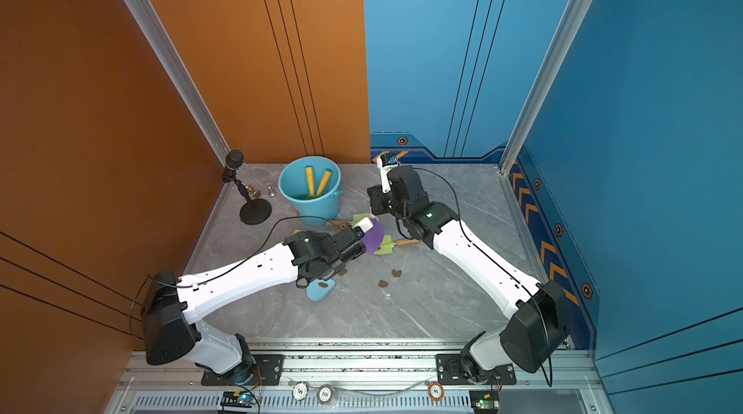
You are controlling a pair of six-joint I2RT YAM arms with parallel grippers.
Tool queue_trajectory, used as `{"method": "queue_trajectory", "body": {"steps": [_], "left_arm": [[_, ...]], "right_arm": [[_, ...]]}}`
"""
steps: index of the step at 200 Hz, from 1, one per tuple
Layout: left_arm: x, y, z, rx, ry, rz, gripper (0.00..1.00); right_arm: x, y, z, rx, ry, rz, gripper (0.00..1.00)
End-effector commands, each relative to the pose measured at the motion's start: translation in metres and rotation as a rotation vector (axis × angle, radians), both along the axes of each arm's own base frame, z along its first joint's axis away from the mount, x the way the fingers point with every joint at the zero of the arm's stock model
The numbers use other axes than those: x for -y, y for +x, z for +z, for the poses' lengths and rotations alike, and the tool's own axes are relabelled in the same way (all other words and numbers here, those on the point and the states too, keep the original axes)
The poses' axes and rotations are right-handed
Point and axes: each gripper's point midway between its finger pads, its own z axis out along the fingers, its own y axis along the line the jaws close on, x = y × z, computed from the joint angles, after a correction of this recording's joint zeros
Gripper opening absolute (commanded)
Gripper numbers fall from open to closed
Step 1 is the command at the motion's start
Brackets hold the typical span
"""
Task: Brush the soil off the hand trowel and place it into the bucket
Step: Brush off the soil from the hand trowel.
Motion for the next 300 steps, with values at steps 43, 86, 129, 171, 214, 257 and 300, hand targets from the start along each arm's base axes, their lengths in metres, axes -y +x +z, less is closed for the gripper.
{"method": "queue_trajectory", "body": {"steps": [43,86,129,171,214,257,300], "left_arm": [[0.017,-0.031,-0.042,-0.076,0.056,-0.062,0.00],[0.012,-0.046,-0.020,-0.078,-0.017,-0.039,0.00],[0.020,-0.067,0.042,-0.391,-0.626,0.028,0.00],[0.020,-0.073,0.083,-0.613,-1.001,0.058,0.00],[0.025,-0.100,0.105,-0.935,-1.300,0.032,0.00],[0.028,-0.107,0.129,-0.953,-1.355,-0.037,0.00],[0.038,-0.123,0.142,-1.032,-1.376,-0.106,0.00]], "right_arm": [[-0.003,-0.006,0.039,0.054,0.045,0.047,0.05],[0.006,0.000,0.046,0.086,-0.002,0.028,0.06],[-0.013,-0.017,0.055,0.253,0.043,0.252,0.05],[-0.019,-0.053,0.080,0.459,0.185,0.543,0.04],[-0.012,-0.102,0.152,0.550,0.407,0.851,0.02],[-0.023,-0.137,0.168,0.598,0.394,1.024,0.01],[-0.032,-0.148,0.172,0.626,0.374,1.052,0.01]]}}
